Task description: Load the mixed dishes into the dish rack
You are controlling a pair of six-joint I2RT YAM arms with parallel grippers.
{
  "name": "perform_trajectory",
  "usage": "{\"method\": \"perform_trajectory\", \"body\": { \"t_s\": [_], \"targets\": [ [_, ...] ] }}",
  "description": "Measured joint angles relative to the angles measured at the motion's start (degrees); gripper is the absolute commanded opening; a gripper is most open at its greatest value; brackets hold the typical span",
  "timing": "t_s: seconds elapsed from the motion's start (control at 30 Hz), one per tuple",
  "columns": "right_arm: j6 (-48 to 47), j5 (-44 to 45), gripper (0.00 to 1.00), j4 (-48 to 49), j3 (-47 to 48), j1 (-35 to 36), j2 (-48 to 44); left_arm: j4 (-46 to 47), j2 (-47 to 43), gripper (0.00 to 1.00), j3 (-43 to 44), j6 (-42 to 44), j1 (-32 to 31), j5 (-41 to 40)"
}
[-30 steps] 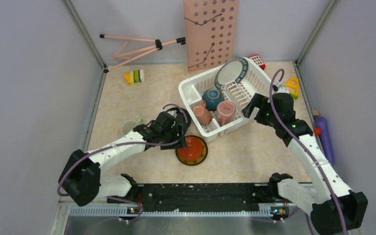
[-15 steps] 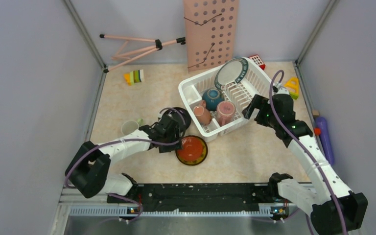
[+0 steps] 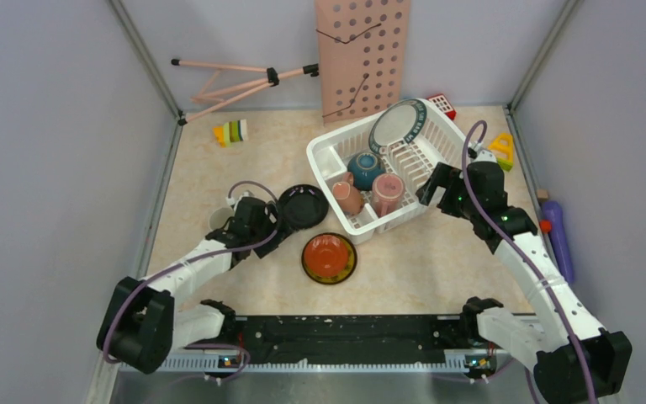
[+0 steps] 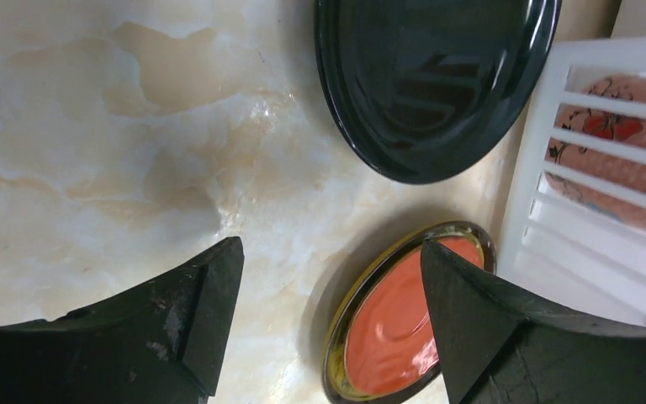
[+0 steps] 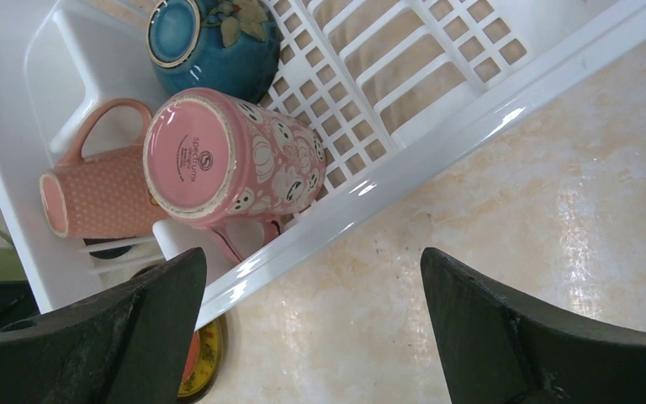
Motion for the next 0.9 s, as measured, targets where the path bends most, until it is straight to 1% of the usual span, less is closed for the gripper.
{"method": "perform_trajectory", "body": {
  "t_s": [0.2, 0.3, 0.43, 0.53, 0.63, 0.67, 0.73, 0.77, 0.8, 0.9],
  "targets": [
    [0.0, 0.1, 0.96, 0.0, 0.0, 0.0, 0.0, 8.5, 5.4, 0.80, -1.9, -5.9, 1.2, -0.7],
    [0.0, 0.3, 0.96, -0.2, 0.0, 0.0, 0.0, 12.9, 7.2, 0.79, -2.2, -8.9, 1.7, -2.3],
    [0.0, 0.5, 0.96, -0.4, 0.0, 0.0, 0.0, 20.4, 9.7, 0.75, -3.8, -13.1, 2.3, -3.9],
    [0.0, 0.5, 0.96, -0.7, 0.0, 0.0, 0.0, 27.5, 12.5, 0.68, -5.0, -15.5, 3.5, -4.2],
    [0.0, 0.5, 0.96, -1.1, 0.0, 0.0, 0.0, 32.9, 15.2, 0.53, -5.8, -18.0, 4.3, -4.8],
    [0.0, 0.5, 0.96, -1.2, 0.0, 0.0, 0.0, 34.4, 16.0, 0.45, -6.1, -18.1, 4.3, -5.5],
    [0.0, 0.5, 0.96, -1.2, 0.0, 0.0, -0.1, 37.5, 17.6, 0.20, -6.8, -18.4, 4.3, -6.1],
    [0.0, 0.5, 0.96, -1.2, 0.0, 0.0, -0.2, 38.4, 18.4, 0.03, -7.0, -17.9, 4.4, -6.6],
    [0.0, 0.5, 0.96, -1.2, 0.0, 0.0, -0.2, 39.1, 19.2, 0.00, -7.2, -17.6, 4.6, -7.0],
    [0.0, 0.5, 0.96, -1.4, 0.1, 0.0, -0.5, 38.7, 19.4, 0.00, -7.3, -17.8, 4.9, -7.5]
  ]
}}
